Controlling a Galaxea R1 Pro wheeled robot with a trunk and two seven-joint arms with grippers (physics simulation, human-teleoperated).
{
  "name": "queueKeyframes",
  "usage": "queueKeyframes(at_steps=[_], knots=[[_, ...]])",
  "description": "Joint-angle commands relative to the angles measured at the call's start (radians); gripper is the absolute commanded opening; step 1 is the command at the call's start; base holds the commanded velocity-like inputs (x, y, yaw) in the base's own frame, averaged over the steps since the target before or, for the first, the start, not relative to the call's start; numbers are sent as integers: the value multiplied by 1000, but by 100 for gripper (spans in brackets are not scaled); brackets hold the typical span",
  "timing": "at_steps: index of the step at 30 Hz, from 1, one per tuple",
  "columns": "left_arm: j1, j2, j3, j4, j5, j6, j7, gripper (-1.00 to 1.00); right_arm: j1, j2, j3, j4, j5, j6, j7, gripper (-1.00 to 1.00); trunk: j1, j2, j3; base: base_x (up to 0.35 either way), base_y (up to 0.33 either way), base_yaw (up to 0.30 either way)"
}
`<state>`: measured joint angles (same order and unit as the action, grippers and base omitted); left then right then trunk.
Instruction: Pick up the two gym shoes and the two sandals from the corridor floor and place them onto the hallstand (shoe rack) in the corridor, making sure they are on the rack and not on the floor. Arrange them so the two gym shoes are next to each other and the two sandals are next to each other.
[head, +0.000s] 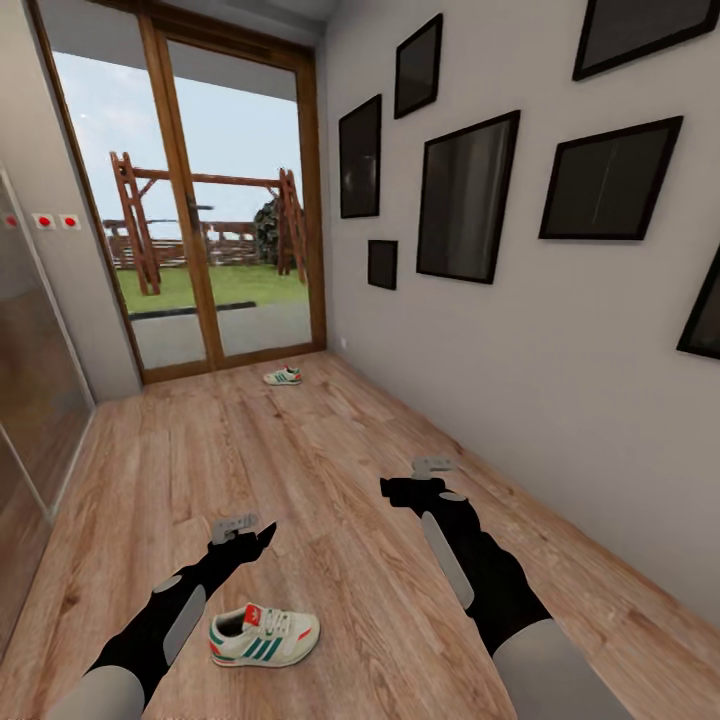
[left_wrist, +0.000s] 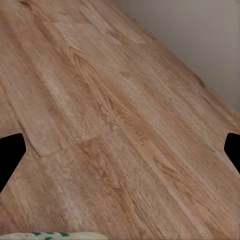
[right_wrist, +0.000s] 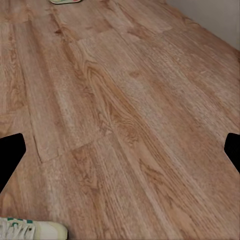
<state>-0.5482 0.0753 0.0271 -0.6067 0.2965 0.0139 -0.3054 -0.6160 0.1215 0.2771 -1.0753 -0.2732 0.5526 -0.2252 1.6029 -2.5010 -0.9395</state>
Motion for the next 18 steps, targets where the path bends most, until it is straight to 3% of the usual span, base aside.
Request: queueKeyframes(at_steps=[1, 8, 18], knots=[[0, 0, 2, 1, 7, 1, -6, 100, -1, 0, 2, -1, -11, 3, -10, 100, 0, 0, -1, 0, 10, 23], [-1, 0, 3, 1, 8, 1, -6, 100, 0, 0, 2, -2, -11, 3, -10, 100, 0, 0, -1, 41, 34, 8], [-1, 0, 2, 1, 9, 1, -6, 100, -1, 0, 2, -1, -11, 3, -10, 100, 0, 0, -1, 218, 203, 143]])
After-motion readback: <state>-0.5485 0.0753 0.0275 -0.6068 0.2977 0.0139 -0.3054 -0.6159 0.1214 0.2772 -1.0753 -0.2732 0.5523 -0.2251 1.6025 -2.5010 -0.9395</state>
